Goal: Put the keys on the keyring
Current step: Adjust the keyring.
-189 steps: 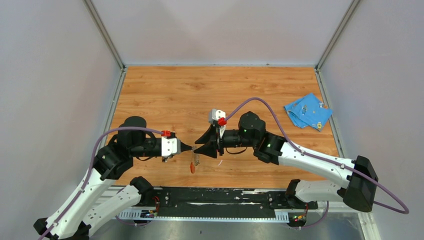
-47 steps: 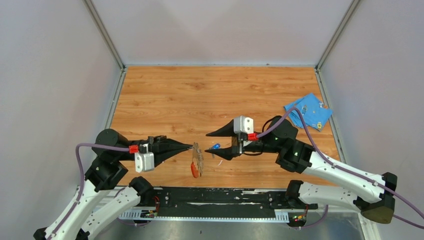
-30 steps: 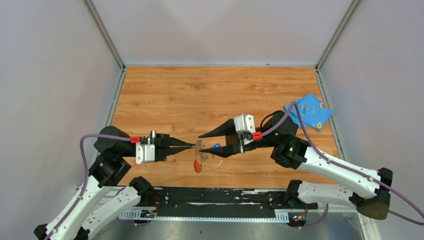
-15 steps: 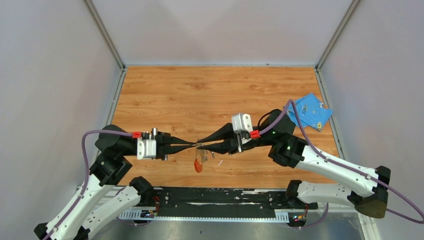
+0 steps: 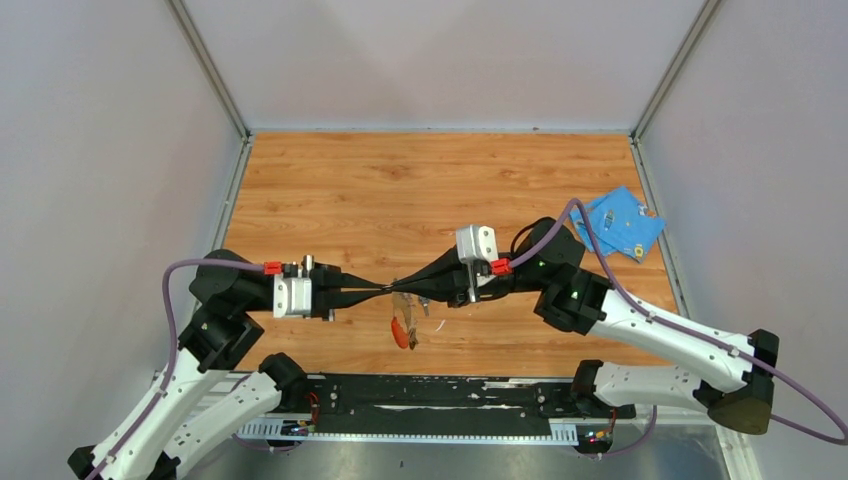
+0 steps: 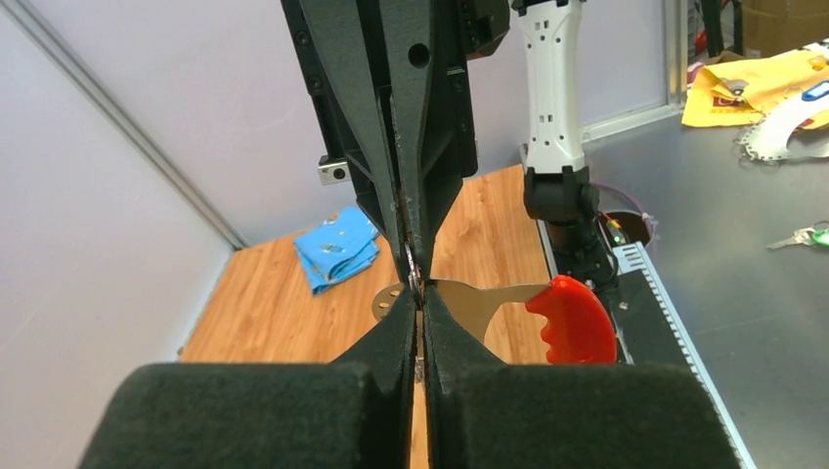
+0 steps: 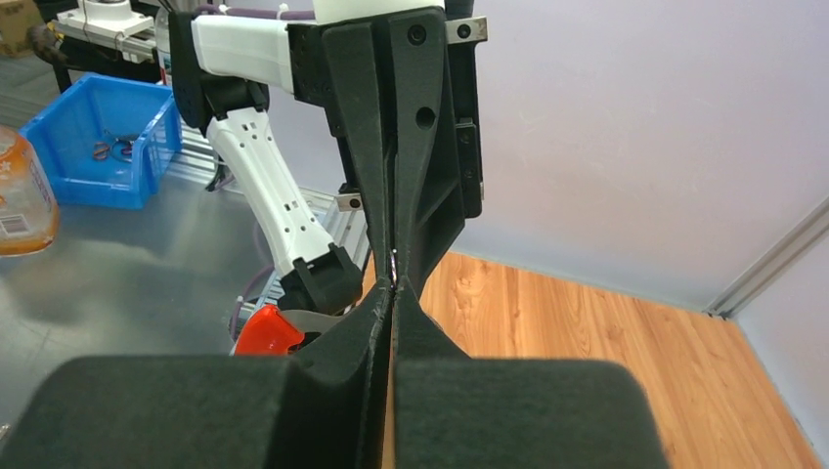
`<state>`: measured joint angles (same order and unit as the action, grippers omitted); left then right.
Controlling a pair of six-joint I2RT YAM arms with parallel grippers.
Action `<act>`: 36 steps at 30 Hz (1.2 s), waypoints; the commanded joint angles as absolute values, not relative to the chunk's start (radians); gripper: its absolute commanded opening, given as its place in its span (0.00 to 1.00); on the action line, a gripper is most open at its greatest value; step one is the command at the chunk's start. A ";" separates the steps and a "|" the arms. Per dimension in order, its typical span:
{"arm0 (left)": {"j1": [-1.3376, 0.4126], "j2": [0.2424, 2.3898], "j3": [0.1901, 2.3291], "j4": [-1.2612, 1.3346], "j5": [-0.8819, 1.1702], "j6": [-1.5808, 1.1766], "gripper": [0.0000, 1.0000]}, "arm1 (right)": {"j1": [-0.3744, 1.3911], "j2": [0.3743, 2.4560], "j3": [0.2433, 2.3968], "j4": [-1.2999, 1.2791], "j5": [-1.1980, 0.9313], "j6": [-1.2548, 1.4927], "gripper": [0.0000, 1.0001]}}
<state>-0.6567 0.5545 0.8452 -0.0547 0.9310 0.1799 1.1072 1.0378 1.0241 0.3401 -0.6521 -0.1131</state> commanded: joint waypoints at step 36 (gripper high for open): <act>-0.661 0.649 0.912 -0.448 0.826 0.386 0.14 | 1.138 1.346 1.656 -0.706 -0.496 -0.314 0.00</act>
